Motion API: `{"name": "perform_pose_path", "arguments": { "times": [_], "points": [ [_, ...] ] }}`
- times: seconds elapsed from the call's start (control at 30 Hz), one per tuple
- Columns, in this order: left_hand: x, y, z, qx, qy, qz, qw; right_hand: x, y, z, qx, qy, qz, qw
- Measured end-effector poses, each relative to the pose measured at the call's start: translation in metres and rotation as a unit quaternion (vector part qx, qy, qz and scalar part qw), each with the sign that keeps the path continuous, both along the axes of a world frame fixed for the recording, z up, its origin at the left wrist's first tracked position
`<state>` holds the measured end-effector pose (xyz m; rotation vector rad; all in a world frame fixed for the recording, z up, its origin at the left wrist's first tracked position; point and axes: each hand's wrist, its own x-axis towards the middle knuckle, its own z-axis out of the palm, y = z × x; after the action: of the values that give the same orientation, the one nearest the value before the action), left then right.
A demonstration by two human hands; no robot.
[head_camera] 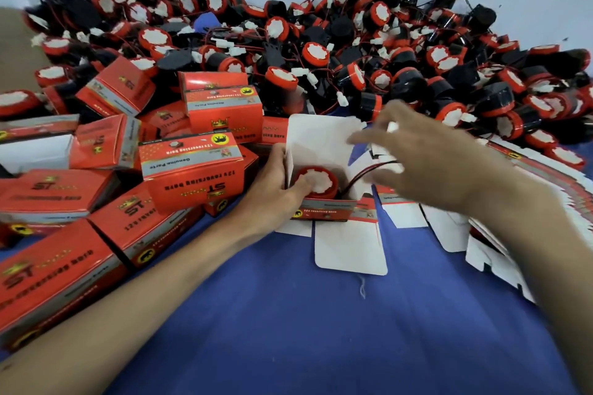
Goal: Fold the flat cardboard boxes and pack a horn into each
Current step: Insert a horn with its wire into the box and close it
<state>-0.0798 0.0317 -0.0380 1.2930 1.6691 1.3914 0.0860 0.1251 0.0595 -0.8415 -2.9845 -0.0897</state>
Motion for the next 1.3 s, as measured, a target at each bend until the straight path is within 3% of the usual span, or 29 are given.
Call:
{"name": "perform_pose_path", "arguments": {
  "times": [0.1,0.3,0.5,0.87,1.3],
  "points": [
    [-0.003,0.001,-0.002,-0.005,0.012,-0.004,1.000,0.011,0.002,0.022,-0.033,0.052,-0.043,0.997],
    [-0.005,0.001,-0.002,0.002,0.014,-0.012,1.000,-0.015,-0.023,0.006,-0.118,0.236,0.049,0.963],
    [-0.008,0.001,-0.001,0.014,0.007,-0.055,0.998,-0.037,-0.025,-0.046,0.054,0.092,0.087,0.990],
    [-0.008,-0.004,-0.003,-0.011,0.005,-0.089,0.996,-0.039,-0.027,-0.042,0.015,0.015,0.062,0.998],
    [-0.005,-0.007,0.001,0.038,-0.013,-0.095,0.995,-0.032,-0.022,-0.053,0.052,0.036,0.087,0.994]
  ]
}}
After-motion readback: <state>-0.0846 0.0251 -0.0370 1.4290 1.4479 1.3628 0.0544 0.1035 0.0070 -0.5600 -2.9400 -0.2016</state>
